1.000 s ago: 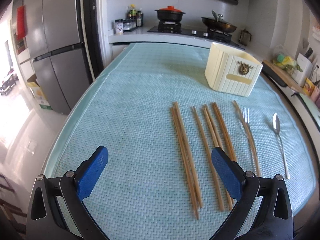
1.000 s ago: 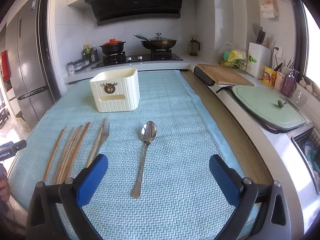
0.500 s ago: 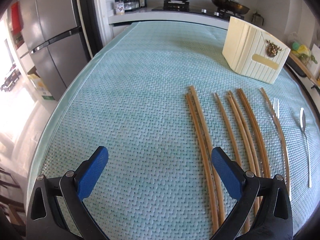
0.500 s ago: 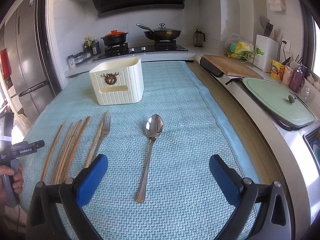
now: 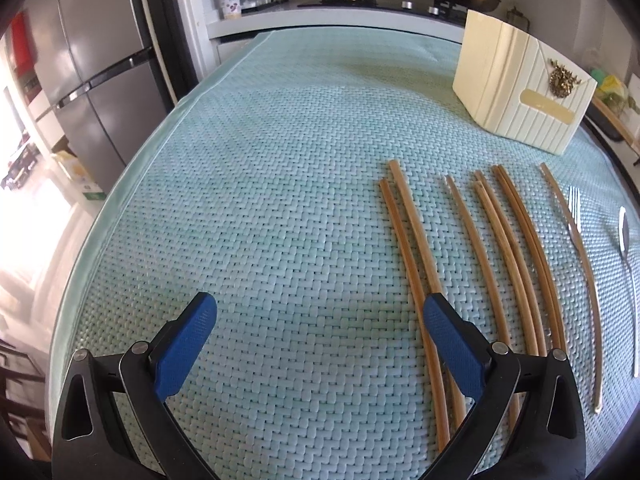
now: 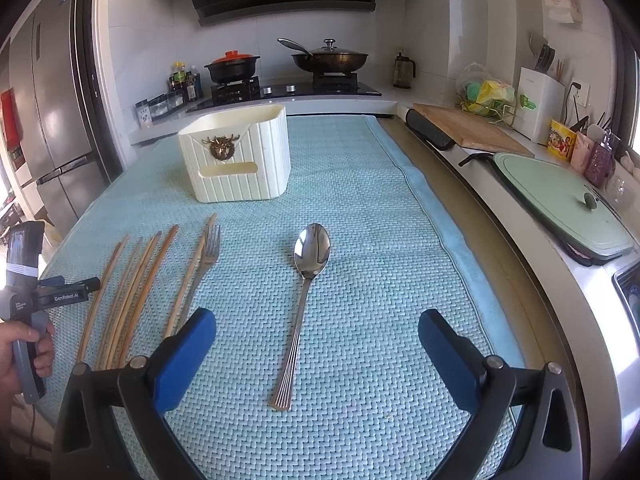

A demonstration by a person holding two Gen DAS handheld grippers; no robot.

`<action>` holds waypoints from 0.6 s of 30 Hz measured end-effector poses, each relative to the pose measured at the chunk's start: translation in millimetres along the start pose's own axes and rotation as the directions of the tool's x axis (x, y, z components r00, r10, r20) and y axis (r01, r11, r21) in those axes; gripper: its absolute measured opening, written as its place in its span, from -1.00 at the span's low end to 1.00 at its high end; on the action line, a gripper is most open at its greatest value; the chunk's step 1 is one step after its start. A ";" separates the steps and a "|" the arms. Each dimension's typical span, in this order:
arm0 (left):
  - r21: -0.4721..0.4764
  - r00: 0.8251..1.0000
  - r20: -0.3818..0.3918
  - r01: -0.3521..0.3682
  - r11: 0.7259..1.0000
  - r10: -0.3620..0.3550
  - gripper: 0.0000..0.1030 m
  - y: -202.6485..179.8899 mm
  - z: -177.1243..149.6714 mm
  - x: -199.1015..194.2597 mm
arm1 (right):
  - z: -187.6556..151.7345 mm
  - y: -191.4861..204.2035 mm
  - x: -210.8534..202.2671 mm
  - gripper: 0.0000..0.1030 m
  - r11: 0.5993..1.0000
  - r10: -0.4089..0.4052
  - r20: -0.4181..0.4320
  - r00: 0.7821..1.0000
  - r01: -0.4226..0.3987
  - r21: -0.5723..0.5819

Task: Organize utensils
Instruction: 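Grasp the metal spoon with the right tool while the left tool grasps one wooden chopstick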

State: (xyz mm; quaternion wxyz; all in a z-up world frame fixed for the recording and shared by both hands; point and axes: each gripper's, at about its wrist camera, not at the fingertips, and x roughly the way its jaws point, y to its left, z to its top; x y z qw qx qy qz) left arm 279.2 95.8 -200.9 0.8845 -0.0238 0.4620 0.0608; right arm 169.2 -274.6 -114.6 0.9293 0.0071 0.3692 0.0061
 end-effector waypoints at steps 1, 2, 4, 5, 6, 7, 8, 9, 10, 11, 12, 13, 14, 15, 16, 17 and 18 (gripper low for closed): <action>-0.005 1.000 -0.005 0.012 1.000 -0.012 0.99 1.5 1.1 1.9 | 0.2 -0.8 3.5 1.00 1.000 -0.001 -0.010 1.000 0.001 0.001; -0.014 1.000 -0.011 0.026 1.000 -0.026 0.99 2.6 2.5 4.0 | 0.3 -2.6 7.4 1.00 1.000 -0.001 -0.021 1.000 0.002 0.007; -0.026 0.998 -0.034 0.047 0.999 -0.048 0.99 2.1 4.8 8.3 | 0.0 -6.7 13.8 1.00 0.999 0.004 -0.042 0.999 -0.002 0.033; -0.017 0.998 -0.047 0.030 0.999 -0.030 0.99 -0.4 5.9 11.1 | -0.4 -8.9 16.1 1.00 0.999 0.009 -0.050 0.999 -0.006 0.048; 0.004 0.999 -0.042 0.008 1.000 -0.008 0.99 -4.6 5.3 11.2 | -0.7 -10.7 17.7 1.00 0.998 0.013 -0.055 0.998 -0.009 0.061; 0.018 1.000 -0.028 0.006 1.000 -0.006 0.99 -7.2 5.2 10.7 | -0.9 -12.0 18.5 1.00 0.997 0.015 -0.058 0.998 -0.011 0.071; 0.024 1.000 -0.028 0.005 1.000 -0.004 0.99 -8.1 5.5 11.0 | -1.0 -12.4 18.5 1.00 0.997 0.015 -0.059 0.998 -0.010 0.075; 0.018 0.999 -0.031 0.009 1.000 -0.008 0.99 -6.8 5.8 11.2 | -1.3 -12.0 17.9 1.00 0.997 0.013 -0.057 0.998 -0.008 0.073; 0.010 0.999 -0.035 0.015 1.000 -0.014 0.99 -5.0 6.2 12.2 | -1.5 -11.4 17.2 1.00 0.998 0.009 -0.054 0.999 -0.005 0.067; 0.002 0.999 -0.036 0.012 1.000 -0.012 0.99 -2.5 6.7 12.7 | -1.3 -10.2 16.7 1.00 0.998 0.005 -0.050 0.999 -0.002 0.057; -0.005 0.999 -0.036 0.007 1.000 -0.008 0.99 0.2 8.3 14.1 | -1.1 -9.3 16.8 1.00 0.999 0.002 -0.047 0.999 0.000 0.045; -0.014 0.999 -0.039 0.007 1.000 -0.007 0.99 3.7 10.0 15.6 | -0.9 -8.7 17.5 1.00 0.999 -0.002 -0.045 0.999 0.003 0.033; -0.022 0.999 -0.043 0.011 1.000 -0.012 0.99 7.1 11.9 17.6 | -0.3 -8.3 19.8 1.00 1.000 -0.005 -0.047 0.999 0.006 0.021; -0.024 0.999 -0.047 0.013 1.000 -0.014 0.99 9.4 13.8 19.3 | 0.9 -8.0 24.3 1.00 1.000 -0.008 -0.055 0.998 0.009 0.008; -0.021 0.999 -0.051 0.012 1.000 -0.013 0.99 9.9 16.3 21.2 | 2.0 -7.9 30.7 1.00 1.000 -0.010 -0.065 0.998 0.010 -0.007; -0.013 0.998 -0.057 0.015 1.000 -0.016 0.99 10.4 18.2 22.7 | 3.3 -7.9 38.2 1.00 1.000 -0.015 -0.079 0.997 0.014 -0.020; -0.005 0.998 -0.067 0.020 1.000 -0.021 0.99 9.8 20.5 24.2 | 5.1 -7.9 46.3 1.00 0.999 -0.016 -0.094 0.995 0.013 -0.031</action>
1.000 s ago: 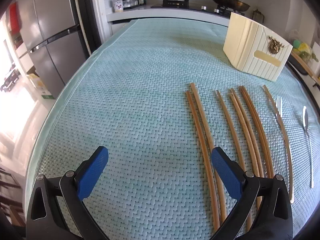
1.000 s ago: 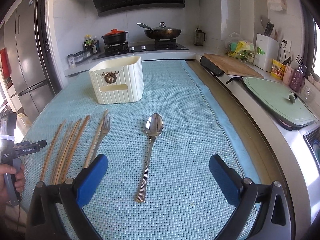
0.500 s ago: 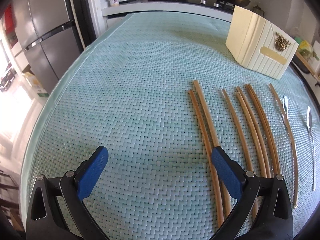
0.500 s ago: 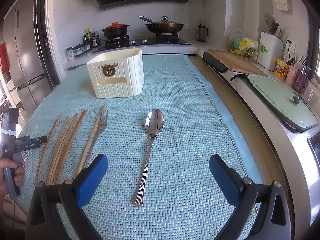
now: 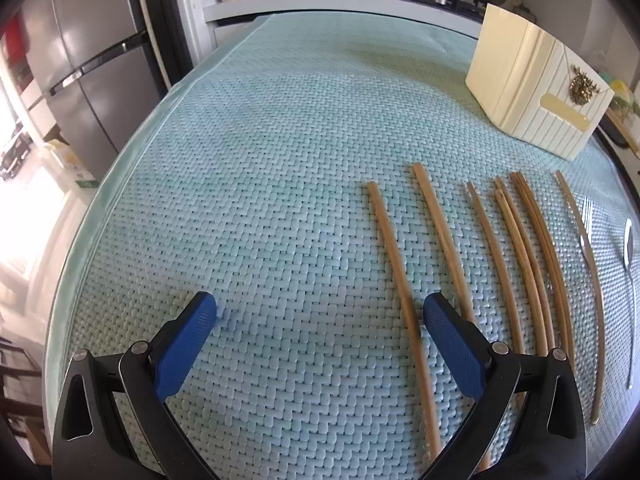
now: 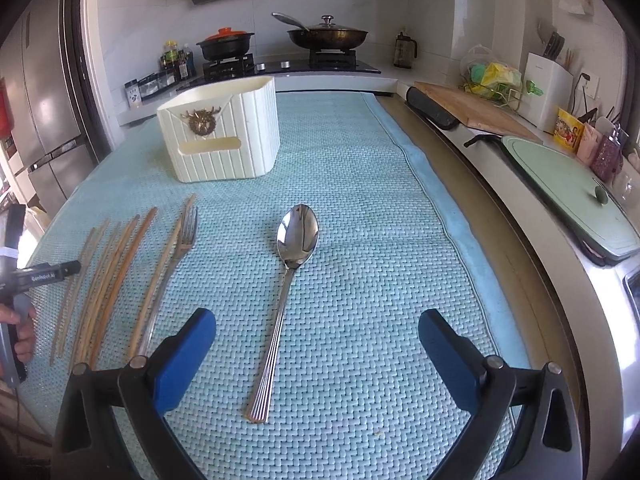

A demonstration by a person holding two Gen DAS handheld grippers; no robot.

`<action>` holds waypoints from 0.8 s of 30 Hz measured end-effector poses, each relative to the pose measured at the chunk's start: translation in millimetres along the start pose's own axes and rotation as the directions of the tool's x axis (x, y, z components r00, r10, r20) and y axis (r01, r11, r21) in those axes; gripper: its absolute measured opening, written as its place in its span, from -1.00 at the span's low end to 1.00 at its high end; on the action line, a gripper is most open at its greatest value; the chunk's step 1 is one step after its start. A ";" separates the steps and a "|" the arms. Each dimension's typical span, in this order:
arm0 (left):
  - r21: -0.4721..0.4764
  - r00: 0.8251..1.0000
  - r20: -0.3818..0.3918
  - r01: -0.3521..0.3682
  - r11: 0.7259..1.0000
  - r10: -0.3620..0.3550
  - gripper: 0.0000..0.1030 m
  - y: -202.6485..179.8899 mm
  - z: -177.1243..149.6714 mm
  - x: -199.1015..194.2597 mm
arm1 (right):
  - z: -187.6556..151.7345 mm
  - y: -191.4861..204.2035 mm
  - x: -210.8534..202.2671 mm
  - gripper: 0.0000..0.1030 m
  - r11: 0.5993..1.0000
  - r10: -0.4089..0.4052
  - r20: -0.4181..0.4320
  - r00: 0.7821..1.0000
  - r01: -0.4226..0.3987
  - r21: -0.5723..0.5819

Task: Organize utensils
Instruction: 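Grasp the metal spoon with the right tool while the left tool grasps one wooden chopstick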

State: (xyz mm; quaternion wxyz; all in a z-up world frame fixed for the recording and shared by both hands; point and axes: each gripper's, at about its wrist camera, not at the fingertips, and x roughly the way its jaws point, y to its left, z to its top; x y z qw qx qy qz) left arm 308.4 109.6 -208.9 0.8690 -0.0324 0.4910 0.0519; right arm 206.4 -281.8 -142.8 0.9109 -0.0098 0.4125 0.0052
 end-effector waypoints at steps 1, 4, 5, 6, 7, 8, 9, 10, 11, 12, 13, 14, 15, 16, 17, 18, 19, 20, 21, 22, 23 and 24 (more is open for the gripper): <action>0.007 1.000 -0.012 0.006 1.000 -0.006 0.99 -0.9 2.3 1.2 | 2.4 0.8 8.1 1.00 1.000 0.010 -0.011 1.000 -0.010 -0.011; 0.033 0.999 -0.047 0.024 0.999 -0.022 0.99 -4.0 11.5 6.2 | 11.6 6.0 33.6 1.00 0.998 0.040 -0.037 0.999 -0.041 -0.037; 0.044 0.998 -0.054 0.029 0.999 -0.027 0.99 -5.3 15.5 8.5 | 15.6 8.3 43.0 0.99 0.998 0.046 -0.048 0.998 -0.048 -0.040; 0.052 0.998 -0.058 0.034 0.998 -0.031 0.99 -6.2 19.3 10.6 | 20.2 9.8 53.4 0.99 0.998 0.046 -0.059 0.997 -0.049 -0.042; 0.054 0.997 -0.064 0.037 0.998 -0.033 0.99 -6.4 22.6 12.6 | 25.7 11.1 64.4 0.99 0.998 0.039 -0.074 0.997 -0.042 -0.039; 0.054 0.997 -0.070 0.040 0.998 -0.036 0.98 -6.3 26.5 14.6 | 30.7 12.1 74.7 0.99 0.999 0.038 -0.085 0.996 -0.041 -0.034; 0.057 0.996 -0.077 0.043 0.997 -0.038 0.97 -7.3 32.7 17.1 | 35.5 13.0 85.2 0.99 0.999 0.041 -0.100 0.994 -0.044 -0.030; 0.065 0.996 -0.077 0.048 0.997 -0.042 0.88 -6.0 36.2 18.1 | 39.5 13.6 94.6 0.96 0.999 0.034 -0.111 0.993 -0.037 -0.027; 0.072 0.996 -0.074 0.051 0.996 -0.046 0.77 -6.4 37.9 17.3 | 42.6 15.4 102.1 0.88 0.999 0.023 -0.118 0.993 -0.027 -0.030; 0.074 0.996 -0.075 0.058 0.996 -0.053 0.72 -6.6 38.9 16.2 | 44.8 18.0 108.5 0.83 0.999 0.013 -0.128 0.992 -0.018 -0.035; 0.072 0.995 -0.077 0.062 0.995 -0.056 0.65 -5.3 42.0 17.1 | 45.8 20.7 113.5 0.75 0.999 0.005 -0.138 0.990 -0.010 -0.039; 0.072 0.995 -0.077 0.064 0.995 -0.059 0.56 -5.6 42.7 16.8 | 46.4 22.9 114.7 0.75 0.999 -0.010 -0.127 0.992 0.005 -0.041; 0.075 0.995 -0.074 0.067 0.995 -0.061 0.50 -6.9 41.9 15.6 | 46.9 24.6 114.8 0.75 0.999 -0.026 -0.117 0.993 0.021 -0.042; 0.077 0.995 -0.072 0.068 0.995 -0.062 0.43 -6.4 41.4 14.4 | 47.3 25.4 115.5 0.72 0.999 -0.031 -0.112 0.993 0.027 -0.033; 0.080 0.995 -0.072 0.070 0.994 -0.064 0.35 -7.6 43.5 15.3 | 48.2 25.1 116.1 0.67 0.999 -0.041 -0.103 0.994 0.039 -0.019; 0.084 0.995 -0.073 0.073 0.994 -0.066 0.29 -9.1 45.4 16.1 | 49.0 23.8 116.7 0.55 0.999 -0.052 -0.097 0.994 0.051 -0.007; 0.089 0.995 -0.071 0.074 0.993 -0.067 0.18 -11.1 47.0 16.6 | 50.1 21.8 117.2 0.46 0.999 -0.048 -0.089 0.995 0.049 0.009; 0.094 0.995 -0.070 0.076 0.993 -0.070 0.04 -15.2 48.3 16.7 | 51.7 20.5 118.3 0.28 0.999 -0.038 -0.085 0.996 0.041 0.026; 0.102 0.995 -0.067 0.077 0.992 -0.071 -0.04 -19.1 50.2 17.4 | 52.6 18.9 118.7 0.16 0.999 -0.030 -0.086 0.996 0.034 0.042; 0.112 0.995 -0.063 0.081 0.990 -0.074 -0.22 -23.6 51.9 18.2 | 54.4 18.8 119.0 0.02 0.998 -0.030 -0.080 0.996 0.033 0.044; 0.121 0.995 -0.058 0.087 0.989 -0.081 -0.42 -28.3 52.1 18.7 | 55.8 19.8 119.6 -0.19 0.999 -0.028 -0.078 0.997 0.031 0.037; 0.130 0.996 -0.050 0.085 0.988 -0.079 -0.48 -32.7 48.8 18.6 | 57.2 20.8 120.5 -0.18 0.999 -0.029 -0.076 0.997 0.032 0.030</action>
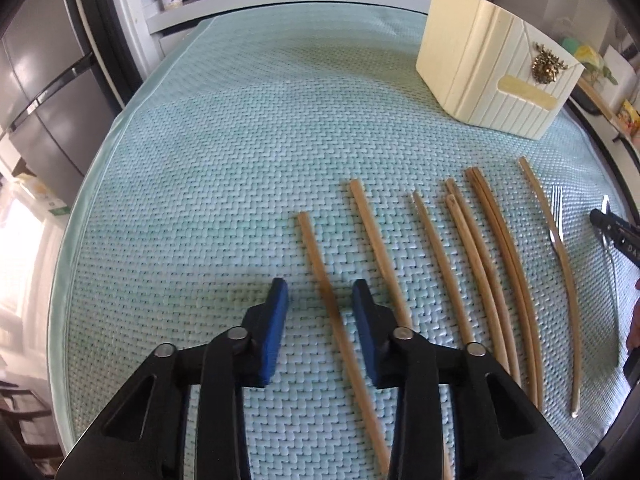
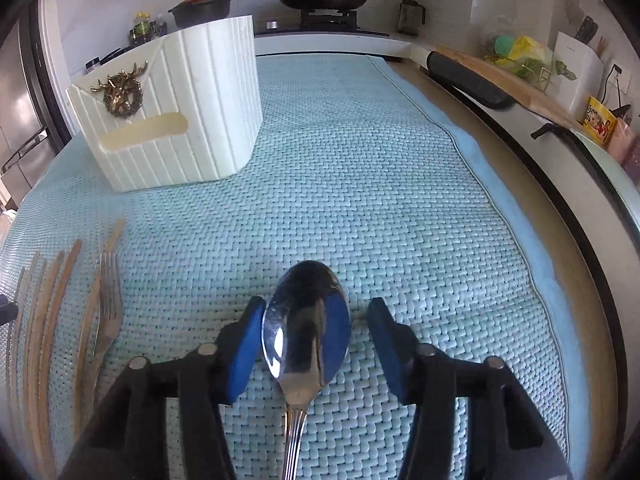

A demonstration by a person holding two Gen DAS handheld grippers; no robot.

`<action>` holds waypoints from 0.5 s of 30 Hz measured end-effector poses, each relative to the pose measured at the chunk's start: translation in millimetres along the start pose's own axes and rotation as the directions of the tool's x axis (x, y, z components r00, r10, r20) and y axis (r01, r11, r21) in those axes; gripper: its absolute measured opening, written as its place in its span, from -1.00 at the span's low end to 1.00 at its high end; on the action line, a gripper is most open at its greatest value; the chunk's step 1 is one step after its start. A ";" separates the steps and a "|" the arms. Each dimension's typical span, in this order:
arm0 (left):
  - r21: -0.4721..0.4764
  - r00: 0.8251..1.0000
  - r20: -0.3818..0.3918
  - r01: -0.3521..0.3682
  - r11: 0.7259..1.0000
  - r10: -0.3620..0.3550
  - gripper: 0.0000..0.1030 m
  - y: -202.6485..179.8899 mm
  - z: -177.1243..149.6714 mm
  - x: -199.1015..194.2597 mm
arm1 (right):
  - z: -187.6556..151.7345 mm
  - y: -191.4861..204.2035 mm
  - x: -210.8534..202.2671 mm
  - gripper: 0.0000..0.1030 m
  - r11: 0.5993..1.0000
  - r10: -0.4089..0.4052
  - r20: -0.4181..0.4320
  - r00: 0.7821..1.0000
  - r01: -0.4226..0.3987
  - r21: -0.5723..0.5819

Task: Organize utensils
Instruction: 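Grasp the metal spoon with the right tool while the left tool grasps one wooden chopstick, then carry the spoon with the right tool into the cream holder while the left tool inserts the chopstick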

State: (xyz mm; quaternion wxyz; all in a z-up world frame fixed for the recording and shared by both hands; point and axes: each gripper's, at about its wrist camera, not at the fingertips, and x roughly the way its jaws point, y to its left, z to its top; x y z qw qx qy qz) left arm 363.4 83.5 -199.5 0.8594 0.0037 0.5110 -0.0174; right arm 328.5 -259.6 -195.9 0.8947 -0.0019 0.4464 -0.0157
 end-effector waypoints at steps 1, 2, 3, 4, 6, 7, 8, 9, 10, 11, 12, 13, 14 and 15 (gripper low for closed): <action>0.008 1.000 0.007 -0.005 1.000 0.005 -0.63 -3.8 0.2 0.5 | 0.5 -0.1 0.3 -0.18 1.000 0.011 0.001 1.000 -0.011 -0.002; 0.010 1.000 0.014 -0.002 1.000 0.002 -0.79 -6.1 1.1 1.5 | 3.4 -1.1 1.8 -0.19 1.000 0.027 0.006 1.000 -0.027 0.000; 0.008 1.000 0.020 0.002 1.000 -0.002 -0.83 -7.6 1.2 1.5 | 3.8 -2.0 1.7 -0.19 0.999 0.043 0.006 0.999 -0.043 0.001; 0.001 1.000 0.025 0.003 1.000 -0.003 -0.86 -8.4 1.3 1.6 | 5.9 -4.1 1.9 -0.19 0.998 0.060 0.007 0.998 -0.060 0.006; -0.019 0.999 0.033 0.009 1.000 -0.008 -0.89 -7.1 1.2 0.9 | 6.8 -6.6 -4.2 -0.19 0.995 0.094 0.027 0.995 -0.094 0.015; -0.033 0.999 0.034 0.014 0.999 -0.013 -0.92 -5.1 0.7 0.0 | 6.8 -6.7 -9.4 -0.19 0.995 0.100 0.039 0.994 -0.100 0.010; -0.047 0.999 0.038 0.023 0.999 -0.021 -0.92 -3.0 0.3 -1.0 | 6.8 -7.2 -15.6 -0.19 0.993 0.115 0.054 0.992 -0.116 0.008; -0.058 0.999 0.047 0.030 0.998 -0.027 -0.93 -0.5 -1.5 -4.3 | 6.1 -7.8 -22.7 -0.19 0.991 0.135 0.070 0.988 -0.136 0.009; -0.065 0.998 0.059 0.035 0.997 -0.031 -0.93 1.8 -2.7 -8.6 | 5.7 -7.8 -30.5 -0.19 0.989 0.148 0.083 0.985 -0.149 0.008; -0.070 0.997 0.073 0.038 0.997 -0.033 -0.93 4.3 -4.4 -14.5 | 5.2 -7.3 -38.8 -0.19 0.987 0.158 0.097 0.983 -0.159 0.002; -0.074 0.995 0.089 0.042 0.996 -0.035 -0.93 5.6 -4.8 -20.9 | 6.8 -8.0 -46.2 -0.19 0.985 0.174 0.113 0.978 -0.174 -0.003; -0.079 0.993 0.106 0.049 0.996 -0.041 -0.93 7.8 -6.5 -29.0 | 6.7 -7.8 -55.2 -0.19 0.981 0.193 0.126 0.973 -0.193 -0.008; -0.084 0.991 0.126 0.058 0.995 -0.047 -0.93 9.4 -7.0 -37.6 | 6.7 -7.0 -64.3 -0.19 0.978 0.208 0.137 0.969 -0.207 -0.016; -0.088 0.988 0.146 0.067 0.994 -0.054 -0.93 12.0 -7.6 -46.7 | 6.7 -6.2 -73.5 -0.19 0.975 0.220 0.149 0.964 -0.219 -0.026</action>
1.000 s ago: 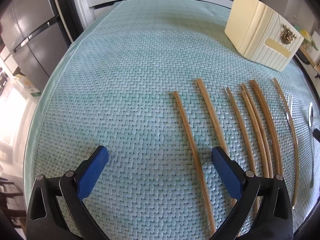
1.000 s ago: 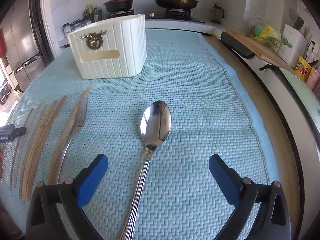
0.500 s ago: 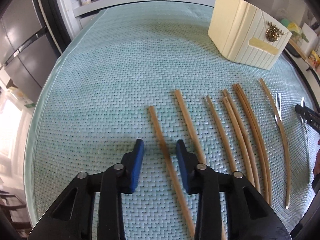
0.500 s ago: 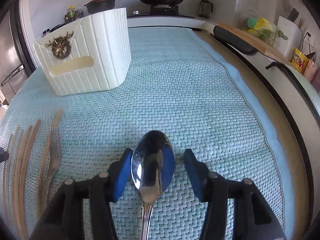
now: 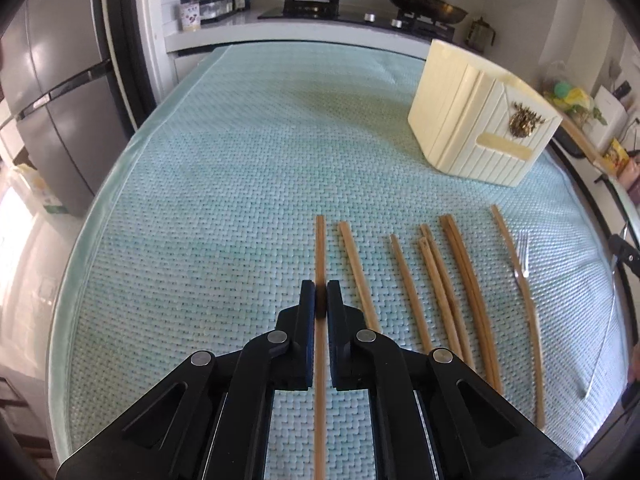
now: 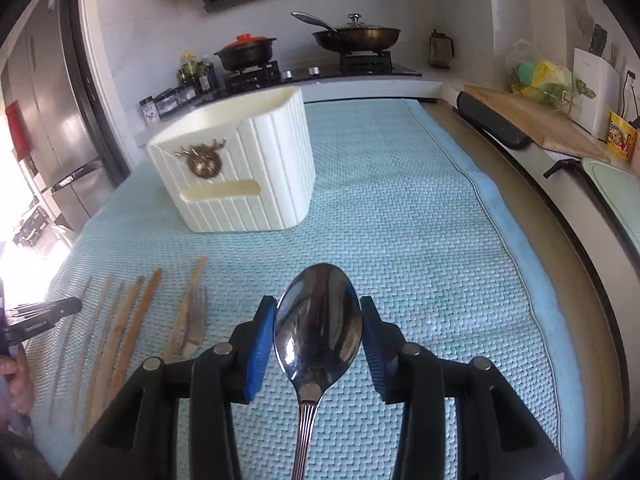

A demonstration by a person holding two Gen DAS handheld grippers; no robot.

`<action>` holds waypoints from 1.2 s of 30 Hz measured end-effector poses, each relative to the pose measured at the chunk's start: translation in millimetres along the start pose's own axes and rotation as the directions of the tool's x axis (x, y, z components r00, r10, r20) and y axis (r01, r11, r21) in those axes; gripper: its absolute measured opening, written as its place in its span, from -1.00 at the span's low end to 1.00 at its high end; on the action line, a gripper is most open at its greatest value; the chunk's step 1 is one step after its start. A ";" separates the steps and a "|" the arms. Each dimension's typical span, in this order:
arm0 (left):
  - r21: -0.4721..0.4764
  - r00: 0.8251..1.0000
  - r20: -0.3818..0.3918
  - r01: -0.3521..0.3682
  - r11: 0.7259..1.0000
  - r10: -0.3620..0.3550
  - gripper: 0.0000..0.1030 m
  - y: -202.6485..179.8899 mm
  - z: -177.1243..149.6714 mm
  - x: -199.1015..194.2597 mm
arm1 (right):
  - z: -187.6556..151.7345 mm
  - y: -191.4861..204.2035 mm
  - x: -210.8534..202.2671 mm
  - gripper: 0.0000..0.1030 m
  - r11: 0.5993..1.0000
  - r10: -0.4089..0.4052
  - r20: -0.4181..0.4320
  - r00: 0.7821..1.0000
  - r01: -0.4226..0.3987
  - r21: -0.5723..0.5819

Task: Organize utensils
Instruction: 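Carry the spoon with the right tool into the cream holder while the left tool inserts the chopstick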

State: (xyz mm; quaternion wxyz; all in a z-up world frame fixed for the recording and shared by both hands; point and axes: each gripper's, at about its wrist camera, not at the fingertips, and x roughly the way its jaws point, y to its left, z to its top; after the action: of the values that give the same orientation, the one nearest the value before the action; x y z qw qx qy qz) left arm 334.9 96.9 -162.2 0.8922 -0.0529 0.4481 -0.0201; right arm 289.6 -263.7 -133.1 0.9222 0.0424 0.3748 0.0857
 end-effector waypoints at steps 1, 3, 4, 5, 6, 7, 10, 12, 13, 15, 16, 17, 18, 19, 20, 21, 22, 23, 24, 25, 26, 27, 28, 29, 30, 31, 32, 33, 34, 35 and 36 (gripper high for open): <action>-0.004 1.000 0.020 0.008 1.000 -0.008 -0.93 0.9 0.8 -10.0 | 1.2 3.7 -9.4 -0.19 1.000 0.016 0.014 1.000 -0.016 -0.008; -0.009 0.998 0.058 0.025 1.000 -0.025 -0.93 2.2 2.7 -30.5 | 5.0 11.4 -27.5 -0.19 0.999 0.041 0.039 0.998 -0.040 -0.032; -0.013 0.996 0.078 0.034 0.999 -0.033 -0.93 -0.1 -0.6 -43.4 | 6.1 15.7 -37.2 -0.19 0.998 0.052 0.053 0.997 -0.050 -0.047; -0.015 0.994 0.096 0.044 0.999 -0.042 -0.93 0.1 -0.2 -53.7 | 7.0 19.8 -47.0 -0.19 0.997 0.062 0.069 0.996 -0.058 -0.059; -0.018 0.992 0.112 0.054 0.998 -0.051 -0.93 -0.3 -0.6 -63.9 | 8.6 23.3 -56.0 -0.19 0.995 0.073 0.082 0.994 -0.067 -0.070; -0.020 0.990 0.129 0.063 0.998 -0.060 -0.93 0.7 1.1 -72.4 | 9.8 25.8 -64.1 -0.19 0.994 0.081 0.094 0.992 -0.074 -0.079; -0.024 0.982 0.171 0.089 0.996 -0.083 -0.93 1.1 6.0 -92.5 | 9.1 34.8 -87.8 -0.19 0.991 0.095 0.133 0.987 -0.082 -0.104; -0.024 0.976 0.191 0.107 0.994 -0.101 -0.93 0.0 7.0 -104.0 | 11.4 37.0 -97.2 -0.19 0.990 0.103 0.150 0.983 -0.087 -0.113; -0.021 0.974 0.199 0.116 0.993 -0.109 -0.93 -0.8 9.5 -107.7 | 11.8 39.0 -101.6 -0.19 0.989 0.106 0.159 0.982 -0.088 -0.118; -0.013 0.969 0.212 0.129 0.992 -0.123 -0.93 -2.4 13.8 -114.3 | 13.1 42.4 -109.3 -0.19 0.988 0.115 0.172 0.978 -0.094 -0.126; -0.012 0.967 0.219 0.134 0.991 -0.128 -0.93 -1.4 16.3 -116.6 | 14.5 43.5 -112.1 -0.19 0.987 0.118 0.178 0.977 -0.096 -0.130; -0.013 0.965 0.223 0.140 0.990 -0.134 -0.93 -1.8 18.1 -119.0 | 15.6 44.6 -115.0 -0.19 0.986 0.120 0.185 0.975 -0.096 -0.134; -0.015 0.964 0.227 0.149 0.989 -0.142 -0.93 -1.4 20.3 -121.1 | 17.3 46.0 -117.2 -0.19 0.986 0.122 0.191 0.974 -0.096 -0.139; -0.020 0.962 0.230 0.159 0.987 -0.150 -0.93 -0.9 22.1 -121.7 | 18.7 47.3 -119.7 -0.19 0.985 0.125 0.195 0.973 -0.098 -0.144; -0.026 0.959 0.232 0.171 0.985 -0.161 -0.93 -0.5 24.4 -123.2 | 20.3 49.1 -122.0 -0.19 0.984 0.128 0.199 0.972 -0.100 -0.148; -0.029 0.958 0.234 0.181 0.983 -0.169 -0.93 -0.2 26.7 -124.9 | 22.6 50.3 -124.3 -0.19 0.983 0.132 0.204 0.970 -0.102 -0.152; -0.030 0.956 0.236 0.188 0.982 -0.176 -0.93 -0.7 30.0 -126.0 | 24.8 51.2 -126.2 -0.19 0.982 0.138 0.207 0.969 -0.106 -0.157; -0.028 0.954 0.239 0.193 0.981 -0.181 -0.93 -1.2 32.9 -127.6 | 27.8 52.0 -128.2 -0.19 0.980 0.143 0.209 0.967 -0.110 -0.164; -0.023 0.953 0.241 0.196 0.980 -0.185 -0.93 -1.7 35.6 -129.0 | 30.4 53.0 -130.8 -0.19 0.979 0.147 0.213 0.966 -0.112 -0.169; -0.019 0.951 0.244 0.199 0.980 -0.189 -0.93 -3.1 38.9 -130.1 | 33.6 54.2 -133.1 -0.19 0.978 0.152 0.216 0.964 -0.115 -0.176; -0.014 0.950 0.245 0.203 0.979 -0.194 -0.93 -4.8 42.6 -130.9 | 36.8 54.5 -135.0 -0.19 0.976 0.157 0.217 0.963 -0.118 -0.182; -0.011 0.949 0.246 0.208 0.978 -0.199 -0.93 -6.8 46.7 -132.0 | 40.5 55.0 -136.7 -0.19 0.975 0.164 0.218 0.962 -0.123 -0.187; -0.008 0.946 0.250 0.214 0.977 -0.205 -0.93 -7.7 51.0 -133.6 | 44.7 55.5 -138.2 -0.19 0.973 0.171 0.218 0.961 -0.130 -0.191; -0.004 0.944 0.255 0.220 0.976 -0.211 -0.93 -9.4 56.3 -135.5 | 49.0 56.1 -138.7 -0.19 0.972 0.178 0.218 0.960 -0.136 -0.194; 0.000 0.941 0.261 0.223 0.975 -0.216 -0.93 -11.4 62.5 -137.7 | 54.0 56.2 -139.8 -0.19 0.970 0.184 0.219 0.958 -0.142 -0.197; 0.005 0.938 0.269 0.225 0.974 -0.218 -0.93 -13.5 68.5 -139.9 | 59.3 56.5 -139.9 -0.19 0.969 0.188 0.219 0.957 -0.144 -0.200; 0.010 0.934 0.278 0.230 0.973 -0.224 -0.93 -15.6 76.0 -143.1 | 65.5 56.6 -140.3 -0.19 0.969 0.190 0.220 0.957 -0.146 -0.201; 0.016 0.929 0.289 0.235 0.972 -0.229 -0.93 -17.7 83.8 -146.3 | 72.3 56.4 -140.5 -0.19 0.968 0.194 0.222 0.956 -0.150 -0.201; 0.022 0.924 0.300 0.240 0.970 -0.236 -0.93 -20.4 93.2 -149.7 | 79.9 56.4 -140.8 -0.19 0.967 0.199 0.224 0.954 -0.155 -0.202; 0.029 0.919 0.311 0.245 0.969 -0.242 -0.93 -23.4 103.6 -152.8 | 88.7 56.2 -140.7 -0.19 0.966 0.204 0.228 0.952 -0.159 -0.202; 0.037 0.913 0.321 0.251 0.967 -0.250 -0.93 -26.8 115.5 -155.1 | 98.4 56.5 -139.4 -0.19 0.966 0.207 0.232 0.950 -0.161 -0.201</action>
State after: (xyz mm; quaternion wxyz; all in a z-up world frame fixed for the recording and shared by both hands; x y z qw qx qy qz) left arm 335.1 92.0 32.9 0.9434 -0.1148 0.2853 -0.1241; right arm 253.0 -236.0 40.7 0.9501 0.0043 0.2401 0.1990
